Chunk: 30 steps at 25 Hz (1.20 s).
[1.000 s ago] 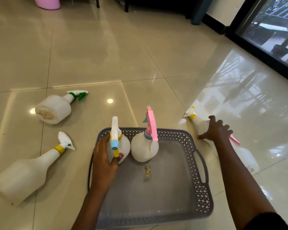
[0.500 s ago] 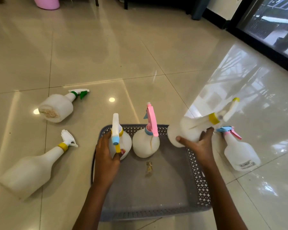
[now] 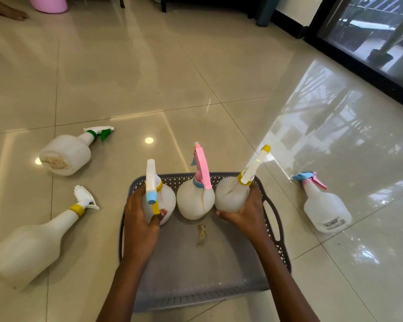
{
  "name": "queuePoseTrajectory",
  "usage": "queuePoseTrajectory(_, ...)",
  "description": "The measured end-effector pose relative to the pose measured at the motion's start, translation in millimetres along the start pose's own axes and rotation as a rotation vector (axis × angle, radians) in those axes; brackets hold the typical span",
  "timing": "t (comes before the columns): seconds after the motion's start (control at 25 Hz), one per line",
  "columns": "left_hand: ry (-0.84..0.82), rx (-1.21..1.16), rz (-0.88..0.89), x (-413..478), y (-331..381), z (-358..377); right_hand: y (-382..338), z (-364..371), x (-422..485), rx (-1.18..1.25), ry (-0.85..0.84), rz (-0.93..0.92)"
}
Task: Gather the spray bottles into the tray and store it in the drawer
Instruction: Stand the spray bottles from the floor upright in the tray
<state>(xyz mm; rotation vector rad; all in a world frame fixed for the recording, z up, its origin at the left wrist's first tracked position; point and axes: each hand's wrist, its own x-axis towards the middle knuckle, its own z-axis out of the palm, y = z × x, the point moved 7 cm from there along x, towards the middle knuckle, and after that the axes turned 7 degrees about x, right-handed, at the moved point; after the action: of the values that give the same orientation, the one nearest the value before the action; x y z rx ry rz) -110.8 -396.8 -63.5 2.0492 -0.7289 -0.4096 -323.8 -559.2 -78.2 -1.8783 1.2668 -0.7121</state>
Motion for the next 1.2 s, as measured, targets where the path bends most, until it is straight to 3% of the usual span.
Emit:
queuePoseTrajectory(0.12, 0.002, 0.007, 0.006, 2.8, -5.4, 1.3, -11.8, -55.8, -3.2, 0.120, 0.055, 0.019)
queuePoseTrajectory(0.2, 0.002, 0.021, -0.001, 4.2, -8.3, 3.3, -11.2, -122.6, 0.0, 0.186, 0.279, 0.011)
queuePoseTrajectory(0.28, 0.013, 0.042, -0.002, 4.2, -8.5, 3.8, 19.3, -177.0, 14.5, -0.071, 0.448, 0.147)
queuePoseTrajectory(0.36, 0.013, 0.054, -0.004, 3.5, -8.2, 4.5, 73.2, -193.7, 23.7, -0.385, 0.292, 0.553)
queuePoseTrajectory(0.44, 0.012, 0.052, -0.010, 3.6, -8.8, 4.8, 106.5, -187.8, 25.2, -0.497, 0.120, 0.742)
queuePoseTrajectory(0.52, 0.013, 0.054, -0.010, 4.6, -9.2, 4.7, 107.7, -184.3, 28.4, -0.495, 0.116, 0.698)
queuePoseTrajectory(0.6, 0.006, 0.061, 0.000, 4.4, -7.3, 4.2, 94.5, -183.8, 21.9, -0.305, 0.287, 0.564)
queuePoseTrajectory(0.68, 0.005, 0.052, 0.015, 3.4, -3.9, 3.4, 67.7, -178.1, -1.9, 0.263, 0.517, 0.395)
queuePoseTrajectory(0.72, 0.007, 0.046, 0.019, 3.0, -3.1, 2.6, 49.8, -169.5, -16.0, 0.533, 0.551, 0.291)
queuePoseTrajectory(0.8, 0.006, 0.033, 0.026, 2.9, -2.5, 1.8, 12.2, -143.2, -46.6, 0.787, 0.481, 0.152)
queuePoseTrajectory(0.88, 0.006, 0.032, 0.030, 2.9, -1.6, 1.5, -13.1, -108.9, -73.9, 0.761, 0.332, 0.087)
queuePoseTrajectory(1.0, 0.003, 0.043, 0.029, 2.3, 1.5, 1.1, -16.1, -57.0, -94.7, 0.399, 0.146, 0.125)
queuePoseTrajectory(1.08, -0.010, 0.044, 0.017, 1.8, 0.9, 0.6, -4.0, -35.9, -94.5, 0.162, 0.116, 0.163)
queuePoseTrajectory(1.2, -0.027, 0.042, 0.015, 2.4, -2.0, -1.6, 11.0, -20.2, -90.5, 0.103, 0.123, 0.237)
